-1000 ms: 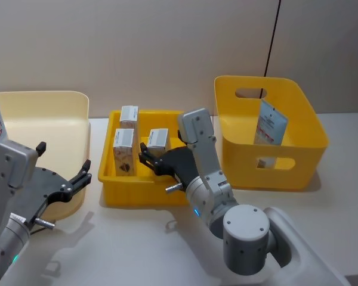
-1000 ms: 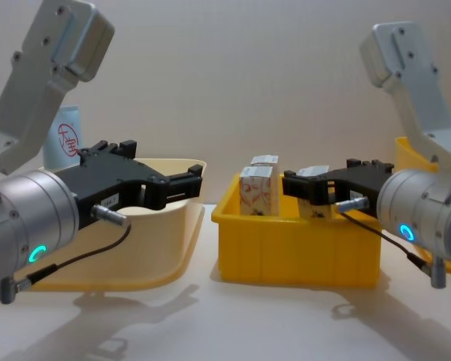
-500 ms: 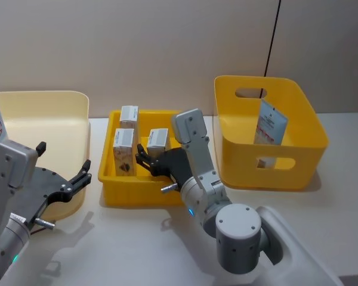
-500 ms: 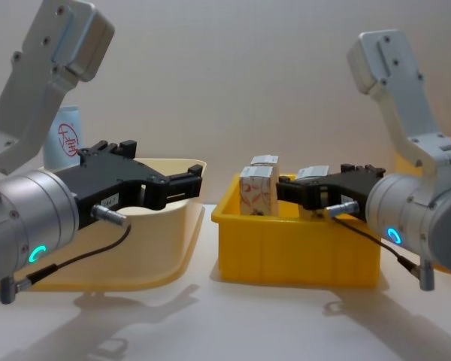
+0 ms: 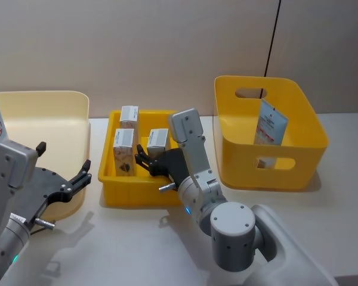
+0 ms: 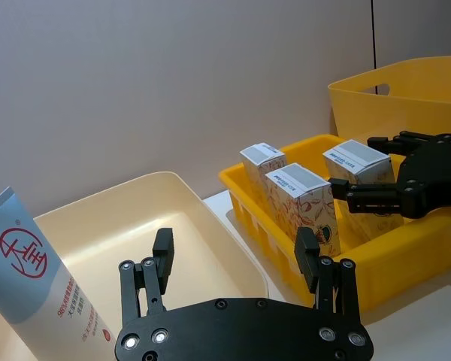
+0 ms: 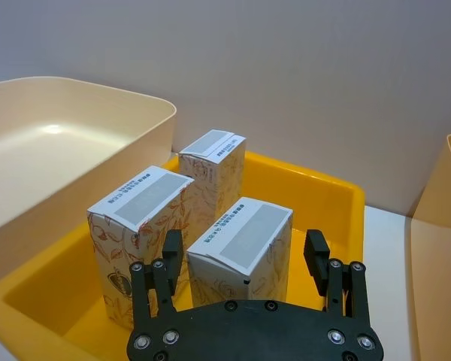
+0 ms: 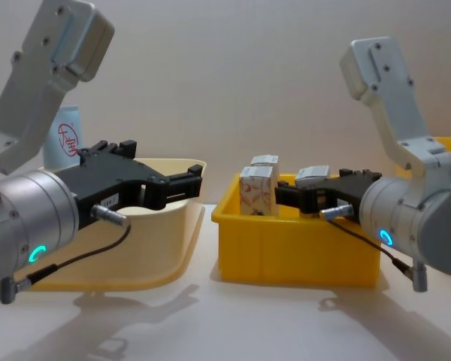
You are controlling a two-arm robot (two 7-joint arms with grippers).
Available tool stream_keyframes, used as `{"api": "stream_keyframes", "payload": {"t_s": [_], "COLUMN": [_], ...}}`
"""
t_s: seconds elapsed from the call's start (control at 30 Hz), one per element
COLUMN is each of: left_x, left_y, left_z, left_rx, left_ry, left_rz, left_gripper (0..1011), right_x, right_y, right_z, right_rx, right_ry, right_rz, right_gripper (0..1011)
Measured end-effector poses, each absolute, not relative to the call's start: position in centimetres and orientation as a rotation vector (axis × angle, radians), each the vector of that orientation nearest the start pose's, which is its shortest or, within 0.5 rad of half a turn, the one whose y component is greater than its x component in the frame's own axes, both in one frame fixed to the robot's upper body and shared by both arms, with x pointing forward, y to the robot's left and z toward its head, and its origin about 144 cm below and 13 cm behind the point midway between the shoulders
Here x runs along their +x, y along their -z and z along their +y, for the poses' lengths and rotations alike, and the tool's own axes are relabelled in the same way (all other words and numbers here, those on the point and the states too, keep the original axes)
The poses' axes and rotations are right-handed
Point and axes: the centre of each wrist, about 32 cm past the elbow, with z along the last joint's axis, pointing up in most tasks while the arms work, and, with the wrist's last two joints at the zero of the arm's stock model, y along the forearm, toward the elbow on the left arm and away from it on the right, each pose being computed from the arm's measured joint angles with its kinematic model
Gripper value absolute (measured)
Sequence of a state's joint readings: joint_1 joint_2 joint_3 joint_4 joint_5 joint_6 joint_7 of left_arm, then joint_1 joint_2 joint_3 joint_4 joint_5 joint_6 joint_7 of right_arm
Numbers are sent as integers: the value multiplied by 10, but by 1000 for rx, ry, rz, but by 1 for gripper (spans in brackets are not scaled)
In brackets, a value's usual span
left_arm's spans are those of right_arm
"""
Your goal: Bimanual collaborative sorting of washing and personal care products
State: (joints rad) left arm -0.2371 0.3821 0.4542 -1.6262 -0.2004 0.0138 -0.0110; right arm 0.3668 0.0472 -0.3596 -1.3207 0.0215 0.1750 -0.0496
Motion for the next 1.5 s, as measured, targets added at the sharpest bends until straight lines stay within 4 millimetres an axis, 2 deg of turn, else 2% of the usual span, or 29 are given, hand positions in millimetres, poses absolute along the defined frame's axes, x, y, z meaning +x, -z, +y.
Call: {"api": "stream_keyframes", "payload": {"t_s": [0.1, 0.23, 0.5, 0.53, 0.57, 0.63, 0.77, 1.17, 1.5], "left_x": [492, 492, 492, 492, 492, 492, 492, 492, 492], "left_y": [-1204, -1204, -1204, -1204, -1204, -1204, -1204, -1204, -1204], "left_z": [198, 198, 198, 198, 198, 198, 198, 198, 198], "left_rx": [61, 61, 61, 61, 61, 61, 61, 61, 61], "left_ry": [-1124, -1124, -1124, -1124, -1124, -1124, -1124, -1124, -1124], "left_rz": [-267, -268, -268, -268, -268, -268, -268, -267, -268], "left_gripper": [1003, 1003, 1003, 1003, 1003, 1003, 1003, 1003, 1003], "right_x": [545, 546, 547, 548, 548, 548, 548, 548, 546], "right_y": [-1188, -1188, -1187, -1187, -1187, -1187, -1187, -1187, -1189], "right_z": [-133, -133, -132, -132, -132, -132, -131, -133, -141], "right_rx": [-174, -177, -180, -181, -181, -181, -182, -171, -83], "right_ry": [1301, 1303, 1307, 1307, 1307, 1308, 1309, 1308, 1295], "right_rz": [-72, -70, -67, -67, -67, -67, -66, -71, -126], "right_gripper": [1001, 945, 731, 675, 675, 570, 459, 446, 446]}}
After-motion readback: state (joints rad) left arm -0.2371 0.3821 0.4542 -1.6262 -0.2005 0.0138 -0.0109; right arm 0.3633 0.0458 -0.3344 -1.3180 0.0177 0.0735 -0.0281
